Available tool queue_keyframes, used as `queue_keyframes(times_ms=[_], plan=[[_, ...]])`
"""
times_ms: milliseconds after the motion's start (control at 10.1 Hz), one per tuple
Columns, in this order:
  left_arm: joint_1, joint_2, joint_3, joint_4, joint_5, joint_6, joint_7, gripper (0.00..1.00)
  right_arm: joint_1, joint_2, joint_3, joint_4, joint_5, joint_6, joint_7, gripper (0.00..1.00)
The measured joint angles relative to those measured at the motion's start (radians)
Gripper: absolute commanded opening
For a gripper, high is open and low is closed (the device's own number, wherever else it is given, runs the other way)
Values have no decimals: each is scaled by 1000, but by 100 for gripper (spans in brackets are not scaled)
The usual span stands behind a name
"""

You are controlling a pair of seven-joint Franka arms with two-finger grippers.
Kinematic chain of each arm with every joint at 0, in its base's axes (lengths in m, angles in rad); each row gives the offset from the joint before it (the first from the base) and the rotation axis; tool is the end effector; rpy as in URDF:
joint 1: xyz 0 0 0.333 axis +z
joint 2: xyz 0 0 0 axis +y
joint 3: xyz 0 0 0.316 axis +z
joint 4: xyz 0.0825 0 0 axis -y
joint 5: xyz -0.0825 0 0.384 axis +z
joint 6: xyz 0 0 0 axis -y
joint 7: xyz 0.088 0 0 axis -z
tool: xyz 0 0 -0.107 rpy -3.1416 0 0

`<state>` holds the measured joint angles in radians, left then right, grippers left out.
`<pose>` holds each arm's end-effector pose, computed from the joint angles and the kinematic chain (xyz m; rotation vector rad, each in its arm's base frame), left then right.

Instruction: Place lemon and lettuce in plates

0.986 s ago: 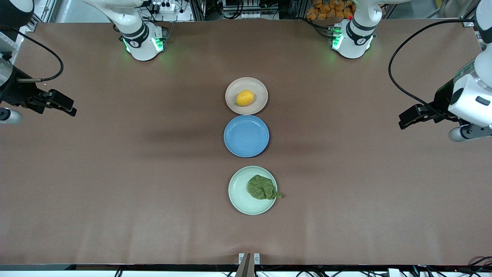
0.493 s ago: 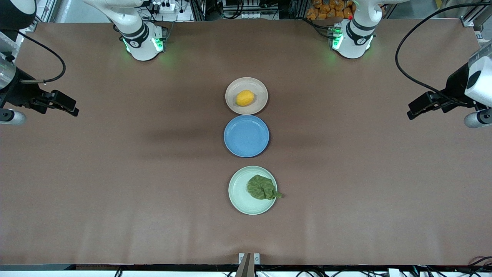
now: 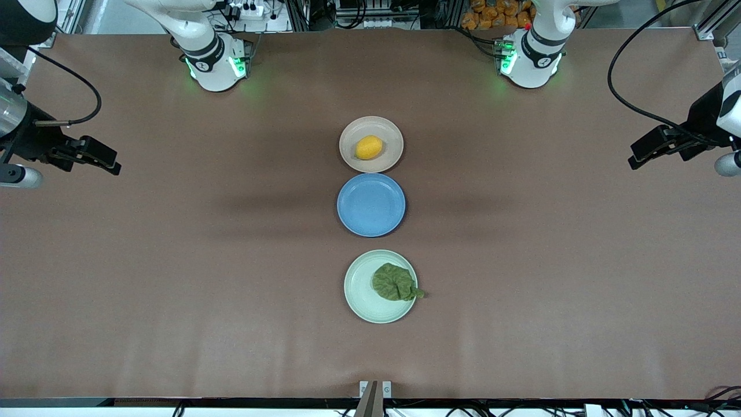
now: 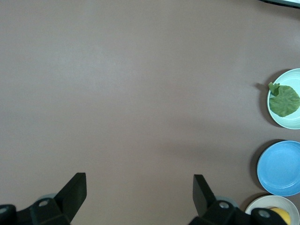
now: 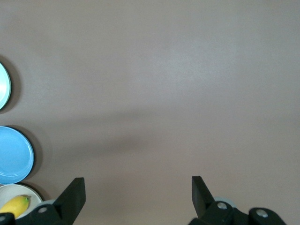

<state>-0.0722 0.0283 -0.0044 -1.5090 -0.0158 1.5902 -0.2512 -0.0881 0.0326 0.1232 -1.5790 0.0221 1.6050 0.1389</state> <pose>0.5642 -0.0449 0.6397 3.1044 0.2715 0.0773 0.5666 0.0211 0.6055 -3.1119 0.1630 0.0134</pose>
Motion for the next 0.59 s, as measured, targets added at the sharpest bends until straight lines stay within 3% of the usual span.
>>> queue_keyframes(times_ms=[592], plan=[[26, -2, 5, 0, -30, 0, 1, 100, 0, 0, 0, -5, 7, 3, 0, 100]])
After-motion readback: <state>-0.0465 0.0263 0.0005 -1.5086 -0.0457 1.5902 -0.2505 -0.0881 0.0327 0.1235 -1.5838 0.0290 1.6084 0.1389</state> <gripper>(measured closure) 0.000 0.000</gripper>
